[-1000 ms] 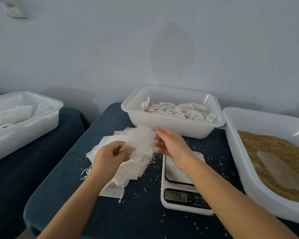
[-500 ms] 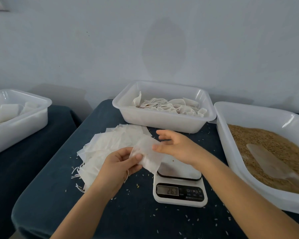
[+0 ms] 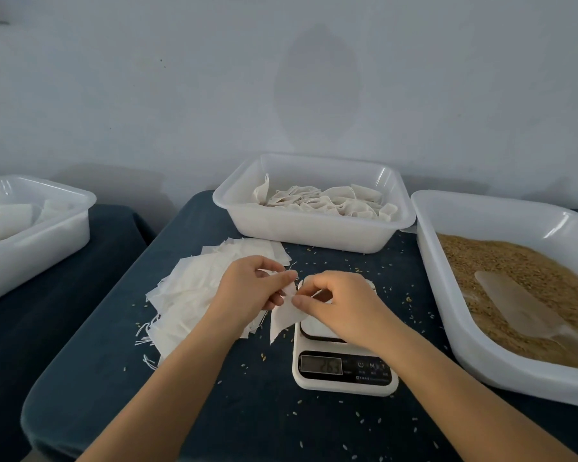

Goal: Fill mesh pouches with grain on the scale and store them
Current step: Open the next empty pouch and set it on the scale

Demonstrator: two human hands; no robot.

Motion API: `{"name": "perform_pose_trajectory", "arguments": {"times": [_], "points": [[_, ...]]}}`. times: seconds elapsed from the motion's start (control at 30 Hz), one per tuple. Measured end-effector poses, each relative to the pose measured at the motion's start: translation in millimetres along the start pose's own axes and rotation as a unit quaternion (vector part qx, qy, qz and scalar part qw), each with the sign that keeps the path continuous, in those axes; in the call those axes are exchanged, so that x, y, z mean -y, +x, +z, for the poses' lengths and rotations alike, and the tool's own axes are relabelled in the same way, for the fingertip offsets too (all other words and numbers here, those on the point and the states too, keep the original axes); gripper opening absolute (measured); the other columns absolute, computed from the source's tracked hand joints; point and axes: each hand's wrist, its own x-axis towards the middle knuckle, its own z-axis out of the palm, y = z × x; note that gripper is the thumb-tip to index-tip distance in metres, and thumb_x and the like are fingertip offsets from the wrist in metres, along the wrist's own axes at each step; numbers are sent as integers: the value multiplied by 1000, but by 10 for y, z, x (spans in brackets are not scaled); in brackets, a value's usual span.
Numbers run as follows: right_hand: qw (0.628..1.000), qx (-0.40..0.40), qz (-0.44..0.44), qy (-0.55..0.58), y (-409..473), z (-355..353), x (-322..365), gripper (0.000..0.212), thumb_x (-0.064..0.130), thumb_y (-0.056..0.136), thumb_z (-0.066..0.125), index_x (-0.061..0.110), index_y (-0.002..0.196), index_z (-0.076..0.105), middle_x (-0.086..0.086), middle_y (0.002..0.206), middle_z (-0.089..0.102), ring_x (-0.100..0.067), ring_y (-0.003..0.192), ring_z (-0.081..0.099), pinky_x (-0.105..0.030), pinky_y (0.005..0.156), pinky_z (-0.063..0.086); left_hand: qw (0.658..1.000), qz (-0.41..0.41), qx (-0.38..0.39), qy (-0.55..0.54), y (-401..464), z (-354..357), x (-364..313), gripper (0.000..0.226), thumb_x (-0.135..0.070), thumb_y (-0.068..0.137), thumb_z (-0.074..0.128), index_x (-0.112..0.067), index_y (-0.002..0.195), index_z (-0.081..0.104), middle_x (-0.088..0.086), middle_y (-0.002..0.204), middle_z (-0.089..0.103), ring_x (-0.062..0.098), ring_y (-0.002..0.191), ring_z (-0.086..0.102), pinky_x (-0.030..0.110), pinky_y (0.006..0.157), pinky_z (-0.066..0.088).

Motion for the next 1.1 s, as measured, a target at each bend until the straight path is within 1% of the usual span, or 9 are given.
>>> {"name": "perform_pose_trajectory", "arguments": {"times": [0.07, 0.17, 0.3, 0.47, 0.73, 0.87, 0.97, 1.03, 1.1], "points": [[1000, 11, 11, 26, -3, -43, 14, 5, 43, 86, 63, 40, 85, 67, 27, 76, 62, 15, 76, 57, -12, 62, 41, 1000, 13, 2, 10, 0, 31, -20, 15, -27, 80, 74, -16, 85, 65, -6, 48, 62, 2, 41, 53, 13, 43, 43], [997, 24, 30, 71, -8, -92, 19, 6, 37, 86, 66, 36, 84, 71, 17, 78, 68, -2, 71, 64, -20, 63, 54, 999, 29, 7, 17, -15, 71, -17, 16, -28, 79, 73, -16, 85, 65, -6, 50, 62, 2, 42, 52, 13, 44, 43], [999, 13, 30, 17, -11, -113, 29, 4, 32, 84, 69, 33, 82, 73, 24, 68, 63, 11, 69, 59, -6, 57, 41, 998, 45, 18, 43, -37, 89, -4, 15, -32, 81, 71, -19, 85, 64, -6, 51, 62, 2, 44, 54, 15, 46, 44], [998, 10, 54, 31, 9, -186, 12, 14, 32, 79, 74, 35, 67, 66, 15, 71, 67, 1, 70, 61, -14, 61, 49, 992, 96, 40, 71, -84, 57, 9, 8, -33, 81, 69, -28, 85, 65, -14, 57, 59, 0, 48, 55, 13, 48, 42], [972, 3, 114, 207, -17, -287, -2, 9, 29, 80, 73, 23, 78, 67, 14, 69, 69, 3, 63, 64, -8, 52, 46, 992, 90, 86, 24, -99, -28, -6, 12, -22, 79, 73, -27, 88, 67, -9, 57, 58, 1, 51, 53, 12, 54, 46], [991, -40, 77, 101, -42, -323, 14, 17, 18, 83, 70, 27, 78, 57, 10, 70, 66, -1, 63, 64, -12, 53, 50, 985, 98, 111, 88, -109, 5, -51, 19, -17, 83, 61, -35, 89, 67, -15, 55, 49, -1, 51, 44, 15, 56, 41], [999, -24, -10, -34, -127, -357, 57, 22, 12, 88, 61, 30, 76, 54, 11, 78, 61, -5, 71, 60, -27, 68, 54, 975, 119, 108, 155, -147, 99, -91, 28, -12, 83, 51, -36, 83, 64, -17, 50, 46, 0, 43, 40, 10, 44, 32], [995, 10, -34, -95, -167, -382, 102, 23, 9, 91, 51, 28, 86, 64, 8, 93, 61, -7, 82, 57, -29, 77, 48, 969, 136, 92, 184, -159, 164, -113, 23, -15, 84, 51, -36, 81, 61, -15, 50, 47, -1, 44, 42, 10, 43, 33], [986, 52, -28, -153, -172, -395, 119, 33, 9, 94, 45, 27, 110, 67, 3, 110, 60, -14, 97, 56, -24, 81, 42, 964, 148, 93, 199, -162, 220, -139, 11, -24, 85, 56, -35, 83, 59, -12, 57, 48, -3, 49, 44, 9, 48, 35]]}}
